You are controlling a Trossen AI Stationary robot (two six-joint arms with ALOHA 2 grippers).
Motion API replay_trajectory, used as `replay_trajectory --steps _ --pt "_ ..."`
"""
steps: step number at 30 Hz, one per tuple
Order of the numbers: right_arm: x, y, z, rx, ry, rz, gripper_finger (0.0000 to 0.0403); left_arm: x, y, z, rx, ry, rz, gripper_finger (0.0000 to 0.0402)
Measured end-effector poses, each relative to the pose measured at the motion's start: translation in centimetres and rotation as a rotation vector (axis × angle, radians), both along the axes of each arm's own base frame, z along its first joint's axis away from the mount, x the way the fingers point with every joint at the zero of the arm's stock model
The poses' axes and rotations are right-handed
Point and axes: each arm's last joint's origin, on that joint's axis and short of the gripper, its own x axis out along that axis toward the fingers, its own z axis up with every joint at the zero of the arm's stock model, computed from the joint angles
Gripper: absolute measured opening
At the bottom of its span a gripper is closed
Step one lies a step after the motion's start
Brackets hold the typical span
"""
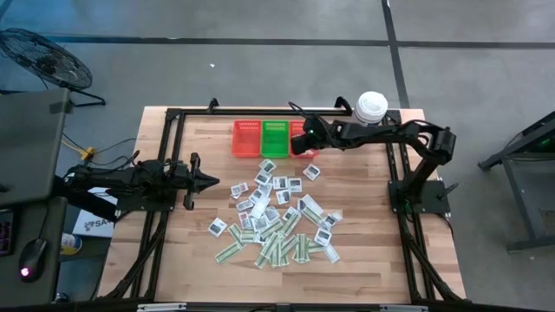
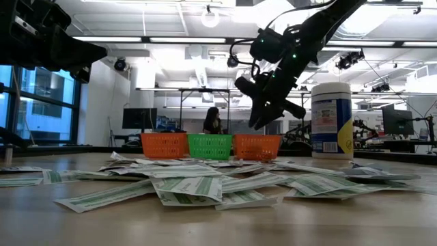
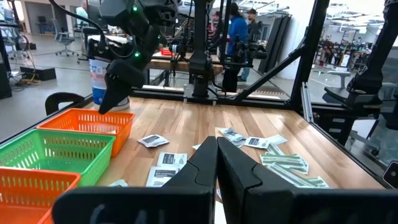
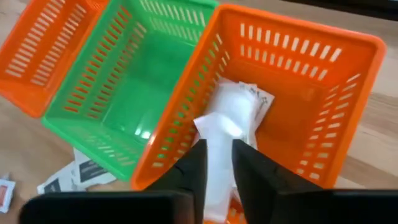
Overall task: Pick & Place First Aid Supplies
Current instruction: Put the bandage pack into the right orange bin, then put the towelette pack into the green bin
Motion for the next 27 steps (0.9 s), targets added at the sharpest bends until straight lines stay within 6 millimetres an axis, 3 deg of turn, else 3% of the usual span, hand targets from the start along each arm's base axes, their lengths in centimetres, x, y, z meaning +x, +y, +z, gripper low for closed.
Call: replay_trajectory --steps 8,13,27 --pt "0.0 0.0 0.0 0.009 -0.009 0.011 0.0131 0.0 0.0 0.0 0.000 -0.001 0.000 0.0001" --pt "-0.1 1.0 1.2 0.028 -0.032 0.058 0.0152 0.0 0.0 0.0 0.000 0.000 0.000 0.0001" --pt "-0.2 7.9 1.4 0.124 0.124 0.269 0.0175 0.0 0.0 0.0 0.000 0.000 0.000 0.0001"
